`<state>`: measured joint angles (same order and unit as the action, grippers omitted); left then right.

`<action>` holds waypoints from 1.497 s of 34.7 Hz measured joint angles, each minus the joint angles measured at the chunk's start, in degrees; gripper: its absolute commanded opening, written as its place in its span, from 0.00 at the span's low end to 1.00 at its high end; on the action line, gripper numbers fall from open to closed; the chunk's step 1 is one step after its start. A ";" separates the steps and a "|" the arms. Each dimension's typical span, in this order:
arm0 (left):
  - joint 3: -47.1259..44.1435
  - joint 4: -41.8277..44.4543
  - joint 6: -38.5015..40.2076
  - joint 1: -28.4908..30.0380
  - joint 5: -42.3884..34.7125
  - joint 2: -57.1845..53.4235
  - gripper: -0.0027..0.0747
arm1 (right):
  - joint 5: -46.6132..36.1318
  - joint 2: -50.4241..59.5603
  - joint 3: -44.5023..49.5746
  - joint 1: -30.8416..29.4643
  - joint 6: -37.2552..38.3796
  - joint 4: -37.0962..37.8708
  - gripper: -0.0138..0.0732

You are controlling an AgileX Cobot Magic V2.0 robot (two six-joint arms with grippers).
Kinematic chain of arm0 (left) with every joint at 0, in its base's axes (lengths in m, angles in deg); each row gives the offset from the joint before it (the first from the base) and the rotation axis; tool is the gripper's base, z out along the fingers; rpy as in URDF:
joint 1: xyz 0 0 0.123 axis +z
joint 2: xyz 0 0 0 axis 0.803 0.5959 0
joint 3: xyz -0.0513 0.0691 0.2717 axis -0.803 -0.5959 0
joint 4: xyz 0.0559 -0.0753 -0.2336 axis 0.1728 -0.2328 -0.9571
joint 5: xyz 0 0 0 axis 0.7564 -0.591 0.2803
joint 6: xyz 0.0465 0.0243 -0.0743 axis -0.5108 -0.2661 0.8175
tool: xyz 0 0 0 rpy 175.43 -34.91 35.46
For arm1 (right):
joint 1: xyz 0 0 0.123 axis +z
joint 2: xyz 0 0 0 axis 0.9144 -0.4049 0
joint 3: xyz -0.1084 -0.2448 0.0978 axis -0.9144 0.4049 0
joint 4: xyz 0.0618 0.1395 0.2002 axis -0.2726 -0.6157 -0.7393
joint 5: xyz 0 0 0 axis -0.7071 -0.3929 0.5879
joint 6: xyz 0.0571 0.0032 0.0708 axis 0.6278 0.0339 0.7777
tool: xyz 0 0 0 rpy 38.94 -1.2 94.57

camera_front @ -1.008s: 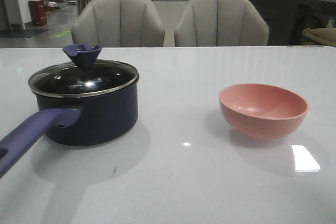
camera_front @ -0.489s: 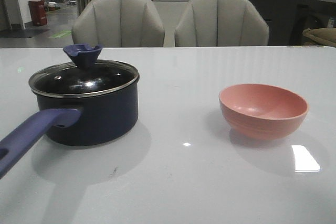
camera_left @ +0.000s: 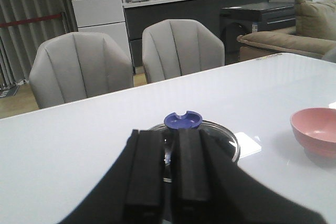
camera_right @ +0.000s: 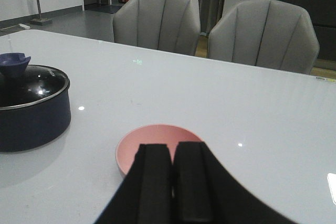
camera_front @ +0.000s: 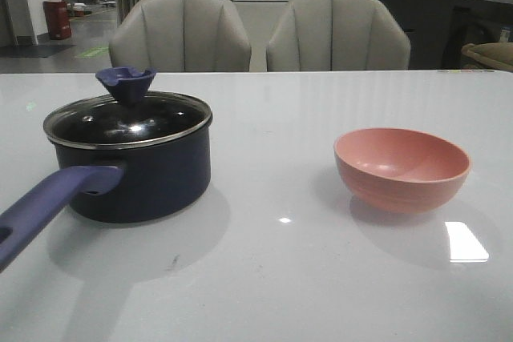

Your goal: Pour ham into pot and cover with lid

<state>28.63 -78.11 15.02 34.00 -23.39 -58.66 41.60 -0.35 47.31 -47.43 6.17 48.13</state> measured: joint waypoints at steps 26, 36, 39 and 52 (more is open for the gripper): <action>-6.26 2.06 0.00 0.00 -5.17 0.00 0.21 | 0.00 0.00 0.00 0.00 0.00 0.00 0.33; -15.39 -1.85 0.00 5.22 -18.78 -2.11 0.21 | 0.00 0.00 0.00 0.00 0.00 0.00 0.33; -15.39 -0.89 0.00 6.45 -18.67 -4.19 0.21 | 0.00 0.00 0.00 0.00 0.00 0.00 0.33; -15.39 2.90 0.00 9.30 -18.78 -6.23 0.21 | 0.00 0.00 0.00 0.00 0.00 0.00 0.33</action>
<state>13.25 -75.21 15.02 43.30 -42.17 -64.89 41.60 -0.35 47.31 -47.43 6.17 48.13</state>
